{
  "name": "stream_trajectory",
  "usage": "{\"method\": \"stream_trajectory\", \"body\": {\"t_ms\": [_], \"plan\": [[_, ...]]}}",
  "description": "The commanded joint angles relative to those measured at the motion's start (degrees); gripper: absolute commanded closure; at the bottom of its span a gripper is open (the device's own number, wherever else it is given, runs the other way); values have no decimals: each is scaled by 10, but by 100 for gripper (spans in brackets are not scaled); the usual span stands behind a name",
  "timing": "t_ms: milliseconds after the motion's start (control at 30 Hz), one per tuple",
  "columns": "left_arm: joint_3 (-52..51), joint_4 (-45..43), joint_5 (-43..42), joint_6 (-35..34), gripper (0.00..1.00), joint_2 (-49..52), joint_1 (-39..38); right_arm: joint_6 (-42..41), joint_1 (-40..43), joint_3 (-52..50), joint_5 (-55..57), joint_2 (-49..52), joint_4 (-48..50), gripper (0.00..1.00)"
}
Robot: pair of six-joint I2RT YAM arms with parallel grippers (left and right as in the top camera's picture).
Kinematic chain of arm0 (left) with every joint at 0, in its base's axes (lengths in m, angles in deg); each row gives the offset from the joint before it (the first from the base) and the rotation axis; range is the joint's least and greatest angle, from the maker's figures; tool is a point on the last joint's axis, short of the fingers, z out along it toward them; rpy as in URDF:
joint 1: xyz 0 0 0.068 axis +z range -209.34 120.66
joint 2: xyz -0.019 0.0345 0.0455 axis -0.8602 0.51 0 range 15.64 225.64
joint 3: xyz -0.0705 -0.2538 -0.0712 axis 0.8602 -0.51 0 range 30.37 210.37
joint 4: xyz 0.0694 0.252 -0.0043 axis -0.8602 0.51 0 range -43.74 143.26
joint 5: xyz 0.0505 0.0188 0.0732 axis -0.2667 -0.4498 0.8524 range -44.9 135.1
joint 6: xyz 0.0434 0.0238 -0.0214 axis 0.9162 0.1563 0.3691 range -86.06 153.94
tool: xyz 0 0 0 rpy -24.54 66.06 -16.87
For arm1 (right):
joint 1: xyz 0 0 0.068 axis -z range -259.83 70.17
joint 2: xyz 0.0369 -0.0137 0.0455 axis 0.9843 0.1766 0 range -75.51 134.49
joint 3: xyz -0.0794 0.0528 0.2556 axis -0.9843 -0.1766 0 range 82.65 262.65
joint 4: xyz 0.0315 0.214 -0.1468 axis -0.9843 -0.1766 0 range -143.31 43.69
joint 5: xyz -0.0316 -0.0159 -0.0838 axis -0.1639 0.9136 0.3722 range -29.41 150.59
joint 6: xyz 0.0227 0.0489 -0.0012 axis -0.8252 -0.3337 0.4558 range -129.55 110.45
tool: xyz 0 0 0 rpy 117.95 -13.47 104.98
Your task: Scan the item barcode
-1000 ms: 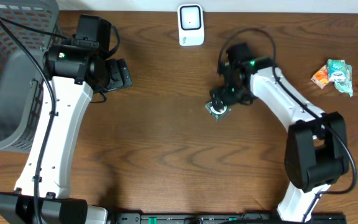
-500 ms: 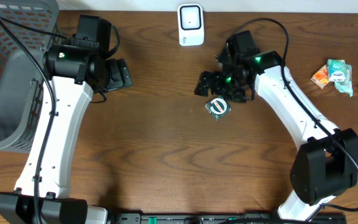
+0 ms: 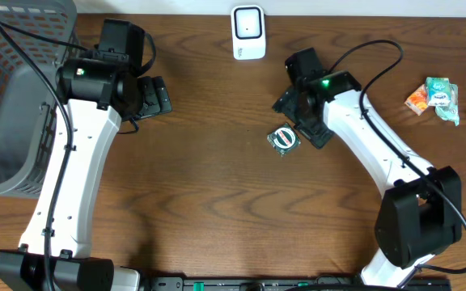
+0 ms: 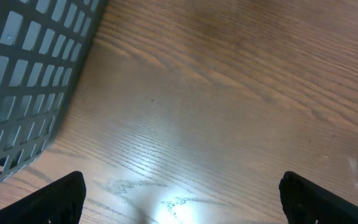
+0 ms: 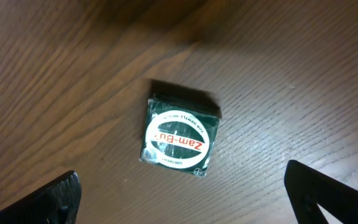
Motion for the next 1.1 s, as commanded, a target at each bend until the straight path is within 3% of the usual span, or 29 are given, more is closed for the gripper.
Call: {"method": "stream_trajectory", "body": {"t_ms": [0,1067], "plan": [[5,2,7,6,2,-4,2,-15,-9,-5,24,1,1,4],[5,2,7,6,2,-4,2,23,-16,-19,25,47,9,1]]}}
